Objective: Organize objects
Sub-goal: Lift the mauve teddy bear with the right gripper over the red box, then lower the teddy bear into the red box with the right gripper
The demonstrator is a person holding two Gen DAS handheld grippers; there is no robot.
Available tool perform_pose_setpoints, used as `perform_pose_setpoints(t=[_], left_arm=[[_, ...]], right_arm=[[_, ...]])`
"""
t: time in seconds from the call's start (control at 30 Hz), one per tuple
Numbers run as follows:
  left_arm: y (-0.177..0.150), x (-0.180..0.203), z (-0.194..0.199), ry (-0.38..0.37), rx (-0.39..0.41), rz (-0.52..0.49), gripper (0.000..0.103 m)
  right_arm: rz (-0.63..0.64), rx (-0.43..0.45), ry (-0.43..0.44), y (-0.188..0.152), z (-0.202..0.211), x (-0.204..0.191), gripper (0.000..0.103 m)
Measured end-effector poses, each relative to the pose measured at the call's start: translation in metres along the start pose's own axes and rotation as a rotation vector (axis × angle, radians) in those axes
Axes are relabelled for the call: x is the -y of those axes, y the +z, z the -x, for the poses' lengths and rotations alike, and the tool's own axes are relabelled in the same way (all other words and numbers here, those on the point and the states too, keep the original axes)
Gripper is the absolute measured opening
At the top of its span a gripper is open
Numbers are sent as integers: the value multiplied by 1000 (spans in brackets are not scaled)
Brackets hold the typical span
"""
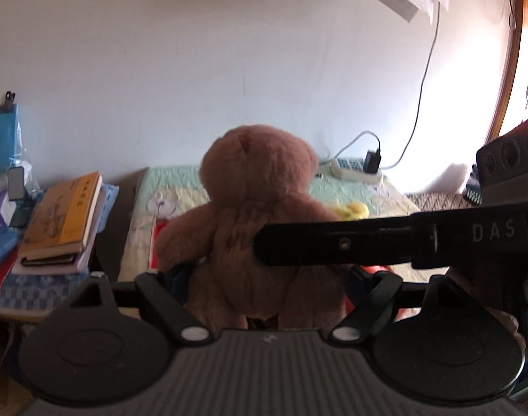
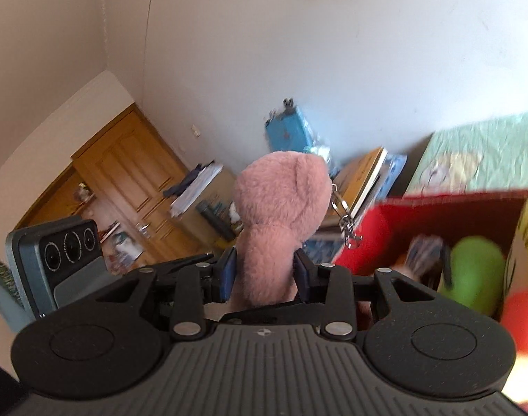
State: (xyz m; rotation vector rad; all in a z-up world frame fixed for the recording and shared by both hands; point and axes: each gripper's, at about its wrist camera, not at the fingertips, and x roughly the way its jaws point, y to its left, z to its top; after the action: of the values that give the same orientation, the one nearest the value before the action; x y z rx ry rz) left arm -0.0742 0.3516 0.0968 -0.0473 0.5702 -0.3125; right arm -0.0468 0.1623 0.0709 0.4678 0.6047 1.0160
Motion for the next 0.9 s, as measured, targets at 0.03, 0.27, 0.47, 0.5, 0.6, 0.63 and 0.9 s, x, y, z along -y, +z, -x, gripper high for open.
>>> perform_pose_setpoints(t=[0.03,0.27,0.47,0.5,0.6,0.63,0.9], left_arm=[[3,-4,-5,-10,4,11,83],[2,-27,-50,-35,-41,67,83],[-13,-44,-88,-23,-136,92,83],[-15,-46,-94,-18,-152,95,83],[-22,-51,-106,-11,-188,105,83],[-24,-51,-109,-9,-198,104,83],[-32,-50,-120,53,-224,48,82]], right_arm=[[5,11,-12,3,-3,1,38],[-2,18,-120,9,-28,22,38],[-31,-32,-193,-5,-43,48,38],[-35,-41,-206,-8,-47,51,38],[-65,-62,-226,-13,-56,62,38],[-71,-67,-233,-13,-59,65,38],[-107,-88,-247,-14,-75,79,38]])
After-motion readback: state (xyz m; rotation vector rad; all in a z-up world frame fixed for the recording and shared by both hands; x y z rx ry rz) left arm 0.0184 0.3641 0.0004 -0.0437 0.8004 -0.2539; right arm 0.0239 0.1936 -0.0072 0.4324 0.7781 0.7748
